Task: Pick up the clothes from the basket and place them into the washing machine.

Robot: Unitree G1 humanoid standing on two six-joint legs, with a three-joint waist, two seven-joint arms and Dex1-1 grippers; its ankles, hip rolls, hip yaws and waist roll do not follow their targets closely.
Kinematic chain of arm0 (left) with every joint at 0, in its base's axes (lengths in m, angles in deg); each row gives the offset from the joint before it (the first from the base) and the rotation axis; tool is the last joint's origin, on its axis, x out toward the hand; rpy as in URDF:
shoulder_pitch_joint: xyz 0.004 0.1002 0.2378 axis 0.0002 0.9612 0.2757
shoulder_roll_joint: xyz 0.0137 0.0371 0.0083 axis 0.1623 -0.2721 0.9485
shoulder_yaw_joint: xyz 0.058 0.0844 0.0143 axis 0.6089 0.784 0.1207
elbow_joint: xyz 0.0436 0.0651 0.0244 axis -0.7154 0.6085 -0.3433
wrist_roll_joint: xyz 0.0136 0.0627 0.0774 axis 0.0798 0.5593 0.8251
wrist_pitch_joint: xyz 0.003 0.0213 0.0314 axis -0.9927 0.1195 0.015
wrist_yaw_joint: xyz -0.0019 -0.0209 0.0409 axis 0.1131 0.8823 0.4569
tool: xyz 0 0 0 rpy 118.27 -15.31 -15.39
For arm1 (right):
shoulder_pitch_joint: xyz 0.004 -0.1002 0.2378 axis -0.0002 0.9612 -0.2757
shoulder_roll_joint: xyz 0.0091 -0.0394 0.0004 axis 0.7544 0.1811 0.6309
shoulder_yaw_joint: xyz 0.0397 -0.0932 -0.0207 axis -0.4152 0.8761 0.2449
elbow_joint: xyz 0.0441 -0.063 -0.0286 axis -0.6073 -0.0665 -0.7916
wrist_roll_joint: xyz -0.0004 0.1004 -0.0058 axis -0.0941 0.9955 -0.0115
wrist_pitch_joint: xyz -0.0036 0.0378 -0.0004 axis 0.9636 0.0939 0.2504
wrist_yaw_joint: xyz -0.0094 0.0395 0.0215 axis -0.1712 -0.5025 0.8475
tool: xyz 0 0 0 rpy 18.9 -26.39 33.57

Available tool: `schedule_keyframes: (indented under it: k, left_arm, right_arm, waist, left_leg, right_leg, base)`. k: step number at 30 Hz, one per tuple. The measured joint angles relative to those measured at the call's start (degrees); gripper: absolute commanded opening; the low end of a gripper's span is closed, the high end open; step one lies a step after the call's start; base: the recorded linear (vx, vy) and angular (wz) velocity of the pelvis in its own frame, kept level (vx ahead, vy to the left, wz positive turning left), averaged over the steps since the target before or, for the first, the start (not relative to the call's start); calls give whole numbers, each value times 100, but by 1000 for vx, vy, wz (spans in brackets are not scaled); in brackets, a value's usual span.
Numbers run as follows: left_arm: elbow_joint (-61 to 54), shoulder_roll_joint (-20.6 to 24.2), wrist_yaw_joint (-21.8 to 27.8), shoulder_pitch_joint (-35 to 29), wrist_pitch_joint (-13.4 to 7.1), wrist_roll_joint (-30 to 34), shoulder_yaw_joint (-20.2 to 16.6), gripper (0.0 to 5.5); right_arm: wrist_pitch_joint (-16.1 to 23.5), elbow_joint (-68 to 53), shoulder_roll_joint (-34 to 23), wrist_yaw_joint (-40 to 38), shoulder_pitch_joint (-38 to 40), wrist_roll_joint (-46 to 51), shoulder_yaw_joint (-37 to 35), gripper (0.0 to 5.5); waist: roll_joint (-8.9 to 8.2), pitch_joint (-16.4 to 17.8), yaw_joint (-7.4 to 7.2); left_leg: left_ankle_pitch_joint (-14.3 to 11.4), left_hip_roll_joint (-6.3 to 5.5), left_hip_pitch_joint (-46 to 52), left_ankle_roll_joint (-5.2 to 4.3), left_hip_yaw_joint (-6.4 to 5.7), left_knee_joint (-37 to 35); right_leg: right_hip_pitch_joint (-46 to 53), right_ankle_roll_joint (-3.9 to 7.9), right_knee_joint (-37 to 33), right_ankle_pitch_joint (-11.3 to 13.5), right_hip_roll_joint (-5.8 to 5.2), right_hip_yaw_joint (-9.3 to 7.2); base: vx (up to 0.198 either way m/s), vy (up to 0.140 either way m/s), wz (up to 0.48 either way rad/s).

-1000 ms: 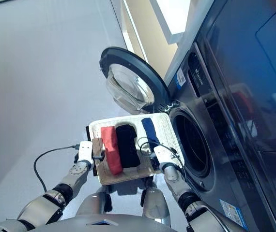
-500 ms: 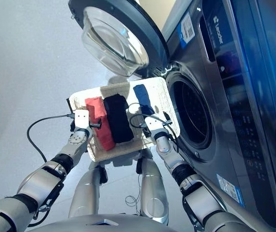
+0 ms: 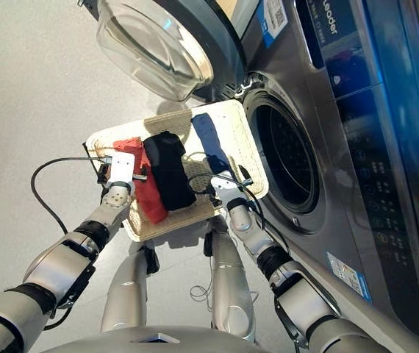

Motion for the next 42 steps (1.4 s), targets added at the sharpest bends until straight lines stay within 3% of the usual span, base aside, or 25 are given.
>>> schedule_keyframes:
  k: [6, 14, 22, 23, 25, 32, 42]
  left_arm:
    - [17, 199, -342, -200, 30, 517, 116, 550]
    - [-20, 161, 36, -408, -107, -634, -299, 550]
    - [-39, 167, 284, -531, -213, -1134, -384, 550]
    - [-44, 173, 284, -556, -213, -1134, -385, 317]
    - [-49, 186, 361, -552, -212, -1131, -381, 0]
    - [-151, 172, 408, -518, -315, -1134, -379, 0]
    - [-364, 0, 408, -132, -331, -1296, -449, 0]
  right_arm:
    - [63, -81, 15, -86, 17, 0, 15, 550]
    - [122, -485, -5, -72, 6, 17, -31, 550]
    - [119, -349, 18, -16, -32, 344, -61, 550]
    - [117, -337, 14, 4, -31, 346, -62, 550]
    - [115, -335, 13, 39, -45, 345, -66, 550]
    - [114, -327, 14, 48, -104, 344, -77, 550]
    - [105, -296, 14, 136, -94, 341, -25, 550]
  waist:
    - [0, 0, -18]
    - [4, -5, -51]
    - [4, -5, -116]
    - [4, -5, -119]
    - [4, -5, -126]
    - [4, -5, -114]
    - [9, -5, -29]
  left_leg:
    - [6, 2, -236, 5, -1, 30]
    - [6, 11, -659, 6, -8, 88]
    - [-40, 33, -1035, -21, -173, 323]
    - [-42, 34, -1062, -20, -171, 350]
    - [-57, 58, -1127, -18, -168, 425]
    - [-74, 137, -1190, -34, -164, 534]
    - [-72, 120, -850, -38, -165, 526]
  right_leg:
    - [-220, -4, -3, 29, -1, 3]
    - [-616, -16, 0, 54, 0, 10]
    - [-897, -27, 82, 75, 3, -4]
    - [-926, -27, 102, 75, 2, 5]
    - [-968, -41, 114, 85, 14, 10]
    - [-1003, -85, 122, 117, 82, 26]
    - [-705, -79, 197, 106, 58, 25]
  base:
    - [0, 0, 0]
    - [0, 0, 0]
    - [0, 0, 0]
    - [0, 0, 0]
    - [0, 0, 0]
    - [0, 0, 0]
    - [5, -3, -3]
